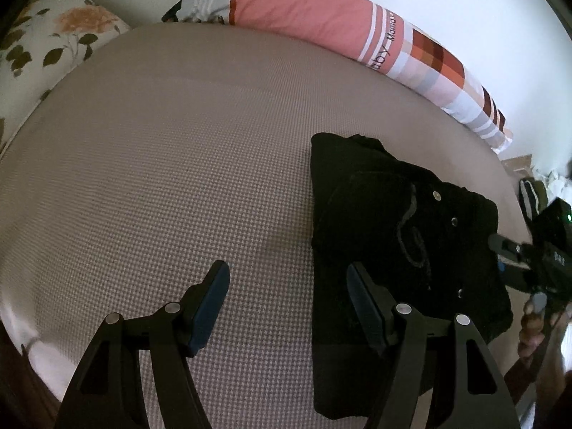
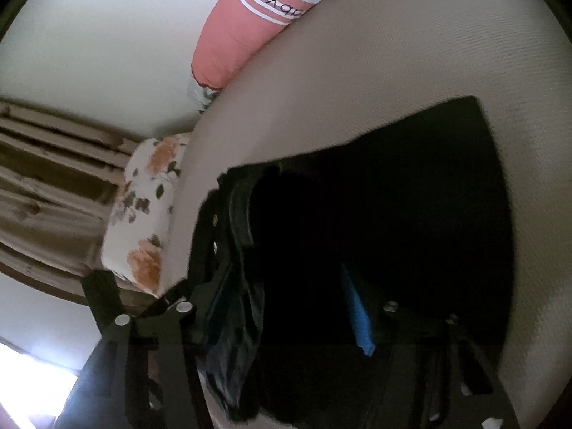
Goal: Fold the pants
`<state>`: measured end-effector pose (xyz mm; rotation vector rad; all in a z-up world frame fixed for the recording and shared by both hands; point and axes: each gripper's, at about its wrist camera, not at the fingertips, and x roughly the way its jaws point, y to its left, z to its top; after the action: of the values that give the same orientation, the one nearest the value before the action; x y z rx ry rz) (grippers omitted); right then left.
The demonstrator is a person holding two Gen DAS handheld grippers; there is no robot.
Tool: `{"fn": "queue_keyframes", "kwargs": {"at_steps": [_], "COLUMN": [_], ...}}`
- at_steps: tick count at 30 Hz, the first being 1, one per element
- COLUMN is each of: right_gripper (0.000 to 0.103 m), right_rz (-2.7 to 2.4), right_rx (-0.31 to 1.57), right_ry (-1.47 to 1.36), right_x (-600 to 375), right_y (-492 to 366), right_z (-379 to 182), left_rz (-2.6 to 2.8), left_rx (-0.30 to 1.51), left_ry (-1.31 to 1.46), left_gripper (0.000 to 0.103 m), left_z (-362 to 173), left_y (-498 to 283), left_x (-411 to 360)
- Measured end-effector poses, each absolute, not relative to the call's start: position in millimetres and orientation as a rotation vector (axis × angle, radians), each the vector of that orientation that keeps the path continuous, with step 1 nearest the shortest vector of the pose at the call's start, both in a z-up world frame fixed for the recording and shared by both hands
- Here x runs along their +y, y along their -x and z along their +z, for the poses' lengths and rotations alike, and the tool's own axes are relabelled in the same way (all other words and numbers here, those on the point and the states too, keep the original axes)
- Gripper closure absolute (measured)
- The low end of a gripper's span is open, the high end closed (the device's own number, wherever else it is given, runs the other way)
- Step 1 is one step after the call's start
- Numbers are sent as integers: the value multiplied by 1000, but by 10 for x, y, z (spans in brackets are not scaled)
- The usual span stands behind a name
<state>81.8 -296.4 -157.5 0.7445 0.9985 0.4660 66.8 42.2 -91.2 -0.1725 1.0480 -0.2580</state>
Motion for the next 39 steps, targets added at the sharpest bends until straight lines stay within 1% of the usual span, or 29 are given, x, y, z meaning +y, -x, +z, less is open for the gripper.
{"fn": "queue_keyframes", "kwargs": {"at_steps": [2, 3, 4, 5, 7, 11, 14, 16, 18, 22, 25, 26, 29, 35, 39], "right_gripper": [67, 71, 81, 87, 91, 92, 93, 93, 93, 93, 87, 84, 78, 78, 78], "right_rz": [486, 489, 480, 470, 465, 434, 405, 362, 281, 123, 110, 108, 79, 57, 69], "right_rx": [1003, 1006, 1008, 1000, 970, 897, 824, 793, 807, 905, 920, 921, 929, 929, 941], "right_ry": [-788, -803, -808, -801, -786, -736, -747, -740, -762, -777, -800, -804, -729, -658, -660], "right_x": [-2959, -2946, -2932, -2905, -2881, -2861, -3028, -3156, -3375, -3645, -3728, -3723, -3632, -3550, -3506], "right_y": [-900, -926, -935, -917, -860, -686, -560, -505, -460, -439, -433, -435, -413, -103, 135], "right_z": [-1629, -1639, -1631, -1576, -1442, -1029, -796, -740, -844, -1301, -1486, -1472, -1359, -1180, -1133], "left_rz": [-256, -255, -253, -251, -252, -258, -299, -327, -342, -356, -352, -342, -338, -362, -389], "left_rx": [1047, 1047, 1047, 1044, 1039, 1026, 982, 959, 952, 974, 1026, 1040, 1061, 1081, 1071], "left_ry": [171, 168, 165, 164, 162, 153, 111, 97, 88, 68, 35, 15, -21, -29, -69], "left_gripper": [35, 35, 35, 35, 35, 35, 35, 35, 35, 35, 35, 35, 34, 34, 34], "left_z": [-915, -916, -916, -909, -897, -819, -674, -580, -560, -656, -839, -902, -1070, -1091, -1085], "left_y": [-678, -684, -689, -693, -704, -747, -747, -763, -789, -856, -918, -923, -936, -786, -574], "left_x": [415, 415, 411, 403, 392, 329, 195, 84, -15, -186, -313, -342, -394, -382, -441]}}
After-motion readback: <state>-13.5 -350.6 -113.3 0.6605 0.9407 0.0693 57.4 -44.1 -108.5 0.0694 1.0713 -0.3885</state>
